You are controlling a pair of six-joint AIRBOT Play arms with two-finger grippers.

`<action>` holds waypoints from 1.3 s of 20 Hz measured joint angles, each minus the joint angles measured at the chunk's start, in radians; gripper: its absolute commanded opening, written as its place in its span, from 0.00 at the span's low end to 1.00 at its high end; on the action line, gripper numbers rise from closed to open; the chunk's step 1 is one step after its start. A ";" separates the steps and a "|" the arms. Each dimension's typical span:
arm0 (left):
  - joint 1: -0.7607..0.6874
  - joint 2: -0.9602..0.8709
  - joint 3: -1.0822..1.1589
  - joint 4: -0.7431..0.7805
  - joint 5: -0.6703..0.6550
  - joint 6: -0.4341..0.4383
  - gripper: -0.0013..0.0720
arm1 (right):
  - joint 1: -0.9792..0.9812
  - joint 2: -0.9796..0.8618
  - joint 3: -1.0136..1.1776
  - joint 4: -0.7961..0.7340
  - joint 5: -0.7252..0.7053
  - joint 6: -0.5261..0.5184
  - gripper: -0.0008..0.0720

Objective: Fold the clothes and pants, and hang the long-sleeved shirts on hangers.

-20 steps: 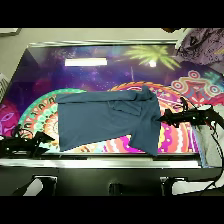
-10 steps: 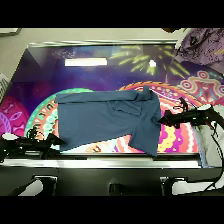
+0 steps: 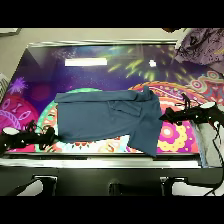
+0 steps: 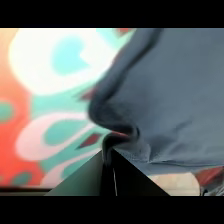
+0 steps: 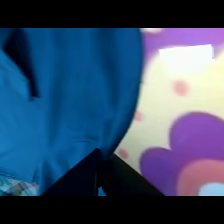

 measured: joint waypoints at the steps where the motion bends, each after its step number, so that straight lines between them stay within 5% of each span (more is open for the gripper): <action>1: -0.010 0.000 0.056 -0.007 -0.005 0.000 0.04 | 0.023 0.016 0.025 0.010 -0.016 -0.005 0.05; 7: -0.070 -0.001 0.614 0.019 -0.011 -0.021 0.04 | 0.199 0.070 0.488 -0.108 -0.074 0.091 0.05; 14: -0.083 0.043 1.355 0.297 -0.065 -0.126 0.04 | 0.263 0.254 1.045 -0.360 -0.106 0.267 0.05; 21: -0.084 0.270 1.481 0.590 -0.145 -0.272 0.04 | 0.269 0.575 1.120 -0.503 -0.060 0.335 0.05; 26: -0.084 0.297 1.438 0.662 -0.198 -0.319 0.04 | 0.270 0.584 1.097 -0.531 0.017 0.367 0.05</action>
